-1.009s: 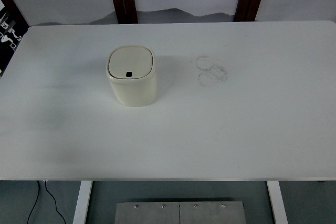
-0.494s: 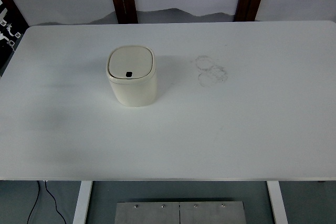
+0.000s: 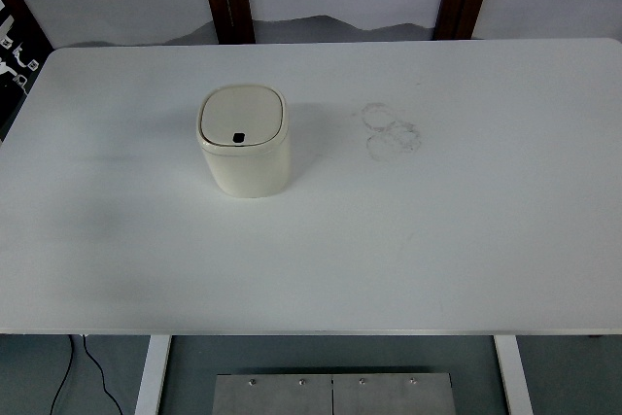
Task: Open trash can
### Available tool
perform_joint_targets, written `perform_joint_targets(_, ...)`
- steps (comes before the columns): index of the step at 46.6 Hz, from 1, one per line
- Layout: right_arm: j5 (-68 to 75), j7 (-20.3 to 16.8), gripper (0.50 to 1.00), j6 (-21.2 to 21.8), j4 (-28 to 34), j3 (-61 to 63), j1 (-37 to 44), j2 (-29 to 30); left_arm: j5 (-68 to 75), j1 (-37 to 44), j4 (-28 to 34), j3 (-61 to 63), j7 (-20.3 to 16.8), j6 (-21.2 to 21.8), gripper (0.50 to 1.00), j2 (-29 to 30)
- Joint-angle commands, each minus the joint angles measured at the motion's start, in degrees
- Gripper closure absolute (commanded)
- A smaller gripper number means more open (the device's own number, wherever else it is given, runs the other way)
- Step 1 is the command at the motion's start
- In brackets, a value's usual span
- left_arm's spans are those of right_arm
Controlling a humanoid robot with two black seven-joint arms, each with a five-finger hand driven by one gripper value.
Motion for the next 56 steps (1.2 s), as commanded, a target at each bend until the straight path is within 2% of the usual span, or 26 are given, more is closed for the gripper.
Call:
perform_joint_targets(1, -0.1, 0.0, 0.505, -0.1, 0.0, 0.0, 0.0, 0.0, 0.0, -0.1, 0.0, 0.0, 0.0, 0.1, 0.5, 0.1)
perform_joint_targets(45, -0.1, 0.0, 0.505, 0.0, 0.0, 0.1, 0.0, 0.0, 1.0, -3.7, -0.2, 0.7, 0.7, 1.5, 0.5, 2.7)
perform_joint_targets(56, 0.0, 0.0, 0.507, 0.0, 0.0, 0.0, 0.0, 0.0, 4.2, -5.4, -0.3, 0.8, 6.6, 4.4, 0.5, 2.8)
